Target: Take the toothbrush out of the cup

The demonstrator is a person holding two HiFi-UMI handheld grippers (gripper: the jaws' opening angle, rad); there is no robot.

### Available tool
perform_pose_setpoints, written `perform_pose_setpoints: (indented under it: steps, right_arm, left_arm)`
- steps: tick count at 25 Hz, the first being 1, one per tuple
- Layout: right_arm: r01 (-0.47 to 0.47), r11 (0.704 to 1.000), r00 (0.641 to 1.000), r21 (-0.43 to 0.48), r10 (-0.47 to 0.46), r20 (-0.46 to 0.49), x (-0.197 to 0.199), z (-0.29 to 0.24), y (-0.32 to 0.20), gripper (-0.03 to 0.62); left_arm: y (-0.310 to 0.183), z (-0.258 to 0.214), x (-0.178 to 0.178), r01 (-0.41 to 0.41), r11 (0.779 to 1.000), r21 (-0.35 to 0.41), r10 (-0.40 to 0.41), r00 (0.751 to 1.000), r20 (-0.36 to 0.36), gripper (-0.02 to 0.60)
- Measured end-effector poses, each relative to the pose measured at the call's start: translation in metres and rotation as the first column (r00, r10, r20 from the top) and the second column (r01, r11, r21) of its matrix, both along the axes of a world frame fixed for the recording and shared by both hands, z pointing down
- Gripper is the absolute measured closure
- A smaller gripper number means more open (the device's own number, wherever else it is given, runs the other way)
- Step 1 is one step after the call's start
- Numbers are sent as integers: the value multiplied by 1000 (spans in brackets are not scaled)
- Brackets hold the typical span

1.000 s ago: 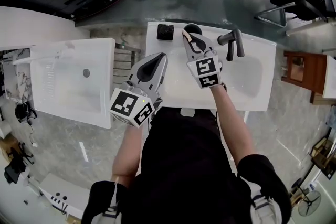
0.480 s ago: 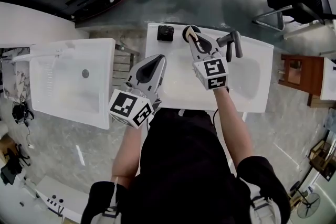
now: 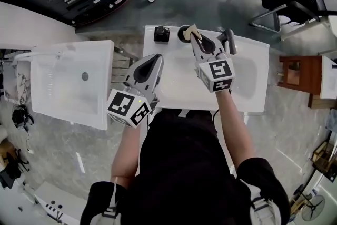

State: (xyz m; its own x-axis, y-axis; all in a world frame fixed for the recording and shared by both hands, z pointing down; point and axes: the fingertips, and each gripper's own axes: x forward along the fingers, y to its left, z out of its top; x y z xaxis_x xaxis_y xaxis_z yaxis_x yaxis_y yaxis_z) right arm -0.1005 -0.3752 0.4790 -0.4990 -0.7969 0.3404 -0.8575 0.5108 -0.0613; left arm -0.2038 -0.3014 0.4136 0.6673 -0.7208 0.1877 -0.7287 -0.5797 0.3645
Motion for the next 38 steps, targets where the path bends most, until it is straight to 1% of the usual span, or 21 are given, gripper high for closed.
perform_pose_setpoints:
  steps: [10,15,18,21,25,31,35,38]
  right_arm:
    - [-2,997,996,78,-5,85,27,-46,31,543]
    - [10,993,995,120,-22,96,48,-62,57,543]
    - [21,990,995,139,-34,96,61,-71,79,543]
    - [33,986,995,163,-48,91,72,-77,101,543]
    - [60,983,991,171,-79,107,89,-81,139,543]
    - [99,980,986,173,-120,114,120,-86,196,543]
    - [123,976,982,180,-147,122,141,-91,235,543]
    - [141,973,977,185,-167,135,155,-95,262,543]
  left_arm:
    - [31,-17,20,21,999,37,-21,1000,17,568]
    - [49,-26,33,32,998,54,-35,998,52,568]
    - [68,-32,46,25,997,72,-29,998,51,568]
    - [85,-33,59,21,996,83,-26,997,67,568]
    - [119,-36,87,-16,995,99,6,995,100,568]
    - [171,-38,129,-16,993,115,-6,982,189,568]
    - [209,-33,156,-20,995,102,-2,976,217,568]
    - [238,-30,171,-13,996,91,-7,975,224,568]
